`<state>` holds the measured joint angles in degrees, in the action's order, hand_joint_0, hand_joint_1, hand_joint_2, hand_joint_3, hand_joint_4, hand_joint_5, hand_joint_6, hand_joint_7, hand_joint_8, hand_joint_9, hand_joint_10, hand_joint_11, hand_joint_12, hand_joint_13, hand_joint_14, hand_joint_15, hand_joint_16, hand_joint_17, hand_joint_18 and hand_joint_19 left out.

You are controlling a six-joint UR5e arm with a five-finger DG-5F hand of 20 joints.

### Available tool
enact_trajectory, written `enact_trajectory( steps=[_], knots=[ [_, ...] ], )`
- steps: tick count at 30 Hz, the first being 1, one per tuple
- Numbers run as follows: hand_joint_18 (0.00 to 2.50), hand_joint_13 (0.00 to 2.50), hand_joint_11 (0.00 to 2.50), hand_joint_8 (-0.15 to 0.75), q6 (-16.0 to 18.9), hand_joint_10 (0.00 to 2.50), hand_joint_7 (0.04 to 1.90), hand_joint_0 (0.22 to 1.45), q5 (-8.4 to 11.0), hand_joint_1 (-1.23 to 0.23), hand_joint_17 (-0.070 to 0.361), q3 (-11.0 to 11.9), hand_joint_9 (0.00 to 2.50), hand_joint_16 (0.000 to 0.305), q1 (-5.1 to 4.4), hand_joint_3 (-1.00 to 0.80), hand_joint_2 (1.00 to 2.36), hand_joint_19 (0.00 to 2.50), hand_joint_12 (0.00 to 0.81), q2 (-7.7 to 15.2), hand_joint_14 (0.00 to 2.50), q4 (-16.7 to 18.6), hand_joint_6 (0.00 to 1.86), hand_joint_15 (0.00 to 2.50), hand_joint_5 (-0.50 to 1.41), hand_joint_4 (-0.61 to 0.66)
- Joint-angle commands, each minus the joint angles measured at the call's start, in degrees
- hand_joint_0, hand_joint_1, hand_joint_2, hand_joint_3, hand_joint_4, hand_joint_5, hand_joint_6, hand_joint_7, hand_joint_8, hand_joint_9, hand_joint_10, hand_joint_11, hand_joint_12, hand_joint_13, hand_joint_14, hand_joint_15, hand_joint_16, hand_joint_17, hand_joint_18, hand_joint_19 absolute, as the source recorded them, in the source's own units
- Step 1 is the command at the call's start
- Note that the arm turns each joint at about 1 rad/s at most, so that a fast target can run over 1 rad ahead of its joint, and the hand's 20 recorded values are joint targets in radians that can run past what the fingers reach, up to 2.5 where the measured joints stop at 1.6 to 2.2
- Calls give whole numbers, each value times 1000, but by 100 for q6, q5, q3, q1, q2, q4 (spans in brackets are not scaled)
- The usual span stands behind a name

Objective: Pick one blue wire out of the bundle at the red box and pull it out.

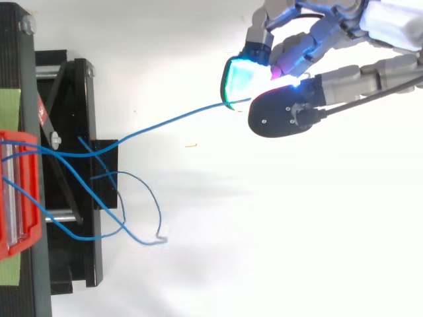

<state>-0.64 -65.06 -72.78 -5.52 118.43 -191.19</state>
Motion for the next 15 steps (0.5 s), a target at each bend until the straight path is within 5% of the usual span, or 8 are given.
enact_trajectory(
  steps=[1,15],
  knots=[
    [395,508,333,254,-15,13,933,574,29,-841,169,0,873,75,-11,-77,1027,516,420,4,14,11,885,310,-67,-32],
    [404,519,343,251,-24,13,941,574,20,-838,170,0,896,75,-11,-72,1034,515,420,4,12,46,885,310,-66,-34]
  ],
)
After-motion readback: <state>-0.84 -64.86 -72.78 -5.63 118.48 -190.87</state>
